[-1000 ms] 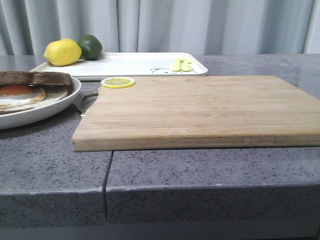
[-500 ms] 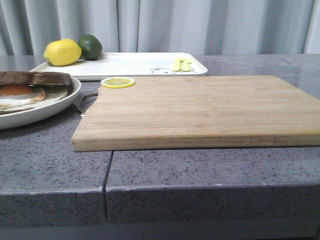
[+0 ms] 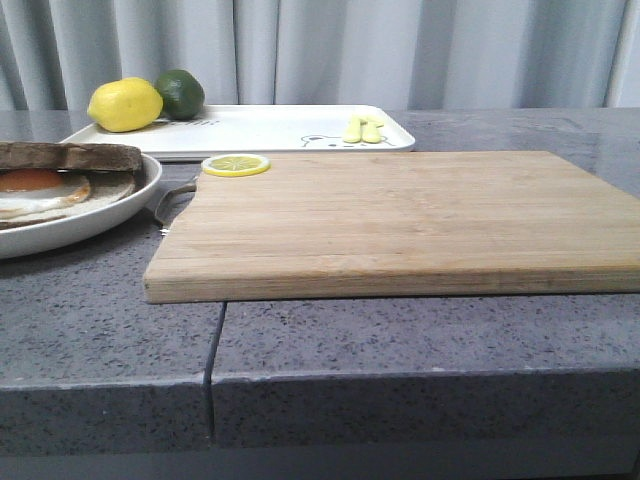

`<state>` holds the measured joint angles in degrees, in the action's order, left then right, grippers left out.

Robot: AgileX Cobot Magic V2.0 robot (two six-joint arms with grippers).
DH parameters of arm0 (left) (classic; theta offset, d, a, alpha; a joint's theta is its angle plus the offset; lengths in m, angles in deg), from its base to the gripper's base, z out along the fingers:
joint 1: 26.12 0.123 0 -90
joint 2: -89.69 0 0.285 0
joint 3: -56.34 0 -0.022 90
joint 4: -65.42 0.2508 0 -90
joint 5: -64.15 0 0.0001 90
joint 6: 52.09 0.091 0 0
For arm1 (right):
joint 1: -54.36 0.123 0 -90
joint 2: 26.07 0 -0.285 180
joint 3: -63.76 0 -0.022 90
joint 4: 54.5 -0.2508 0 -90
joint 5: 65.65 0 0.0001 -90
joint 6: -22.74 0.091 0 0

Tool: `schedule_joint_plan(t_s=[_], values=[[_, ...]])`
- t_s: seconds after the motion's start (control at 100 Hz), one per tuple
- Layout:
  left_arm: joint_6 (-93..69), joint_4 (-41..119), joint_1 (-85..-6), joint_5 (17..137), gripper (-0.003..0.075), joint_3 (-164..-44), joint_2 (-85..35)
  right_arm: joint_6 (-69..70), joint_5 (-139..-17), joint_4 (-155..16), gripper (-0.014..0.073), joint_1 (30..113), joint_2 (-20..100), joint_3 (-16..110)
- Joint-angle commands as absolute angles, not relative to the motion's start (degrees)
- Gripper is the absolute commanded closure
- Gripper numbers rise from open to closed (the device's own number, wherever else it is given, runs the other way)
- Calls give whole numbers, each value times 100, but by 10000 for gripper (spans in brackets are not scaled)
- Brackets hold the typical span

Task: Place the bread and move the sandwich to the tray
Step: 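Move the left gripper to the plate rim and grasp it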

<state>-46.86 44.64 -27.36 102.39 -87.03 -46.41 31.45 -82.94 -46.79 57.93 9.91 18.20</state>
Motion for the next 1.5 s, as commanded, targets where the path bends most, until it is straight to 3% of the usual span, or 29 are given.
schedule_joint_plan(t_s=[0.0, 0.3, 0.62, 1.03, 1.49], values=[[-4720, 4329, -2718, 9878, 299, -8907, -4610, 3162, -7823, -4603, 22, 5765, 986, 1964], [-5055, 4358, -2706, 9649, 300, -8927, -4429, 3162, -7823, -4603, 22, 5765, 986, 1964], [-5168, 4370, -2683, 9612, 300, -9459, -3197, 3162, -7822, -4597, 22, 5765, 986, 1964], [-5067, 4515, -1585, 10145, 300, -9732, -2561, 3162, -7836, -4598, 22, 5765, 986, 1964], [-4953, 4466, -1516, 10244, 300, -9732, -1713, 3162, -7824, -4598, 22, 5765, 986, 1964]])
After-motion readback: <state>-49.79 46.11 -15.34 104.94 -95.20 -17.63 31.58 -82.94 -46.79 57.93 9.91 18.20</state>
